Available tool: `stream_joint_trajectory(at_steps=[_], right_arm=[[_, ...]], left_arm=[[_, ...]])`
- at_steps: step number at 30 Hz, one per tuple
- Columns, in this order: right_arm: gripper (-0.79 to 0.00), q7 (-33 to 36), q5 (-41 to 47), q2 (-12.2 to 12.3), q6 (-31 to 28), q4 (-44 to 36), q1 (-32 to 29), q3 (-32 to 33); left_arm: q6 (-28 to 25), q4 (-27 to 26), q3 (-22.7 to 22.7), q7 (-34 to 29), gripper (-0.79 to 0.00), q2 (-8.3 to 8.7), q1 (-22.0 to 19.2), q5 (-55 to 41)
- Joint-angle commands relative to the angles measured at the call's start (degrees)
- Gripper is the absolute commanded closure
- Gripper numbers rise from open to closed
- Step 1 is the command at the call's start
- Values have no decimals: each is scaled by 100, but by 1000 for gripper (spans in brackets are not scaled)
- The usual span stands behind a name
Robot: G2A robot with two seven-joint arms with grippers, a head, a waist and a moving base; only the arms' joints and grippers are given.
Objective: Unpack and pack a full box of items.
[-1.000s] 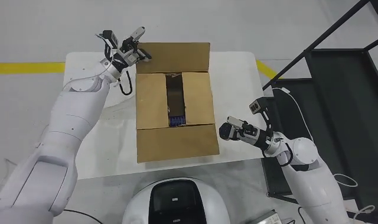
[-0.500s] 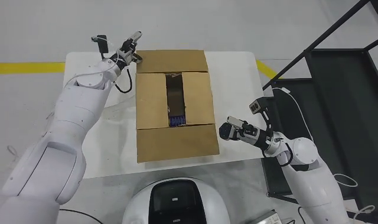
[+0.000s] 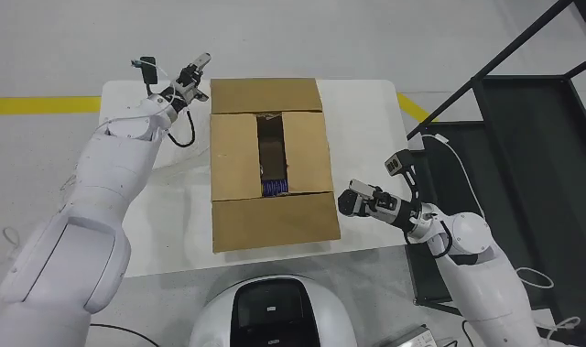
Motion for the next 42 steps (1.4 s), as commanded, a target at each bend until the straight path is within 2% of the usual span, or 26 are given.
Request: stream_joint_trajectory(at_steps=[1,7,10,14,16,19,23,28,40,42], right_arm=[[-785,-129,-192,-6,182,-117,139,-151],[-785,-582,-827,-53,841,-271,756,-805],[-785,-812,-1310,-103,1187,-209,1217,-1319],[-785,-1136,-1907,-213,1460,70,1911,-2086],[-785,-1264,-2043,-285,1514,310,2226,-2448],[-785,-1469,-2191,-386,1563,717,2655,-2835],[-785,-1650,-2200,-489,1538,1151,3046,-3104],[-785,-1650,-2200,-489,1538,1151,3046,-3104],[-785,-1650,-2200,-489,1538,1151,3046,-3104],[-785,-1681,-2216,-489,1544,1169,3036,-3100]], left_arm=[[-246,61,-205,-152,-785,94,-48,-271],[-840,173,-725,-1106,-785,462,-86,-874],[-950,133,-1011,-1934,-785,678,-1,-1255],[-1031,-56,-1265,-3344,-785,981,192,-1438],[-866,-209,-1411,-3713,-785,1114,325,-1579],[-670,-716,-1532,-3909,-785,1303,605,-1497],[-214,-1667,-1757,-4366,-785,1553,1097,-1487],[313,-3004,-2002,-4894,-785,1882,1799,-1128],[351,-3074,-2021,-4931,-785,1899,1842,-1128],[307,-3155,-2007,-4704,-785,1898,1895,-1016]])
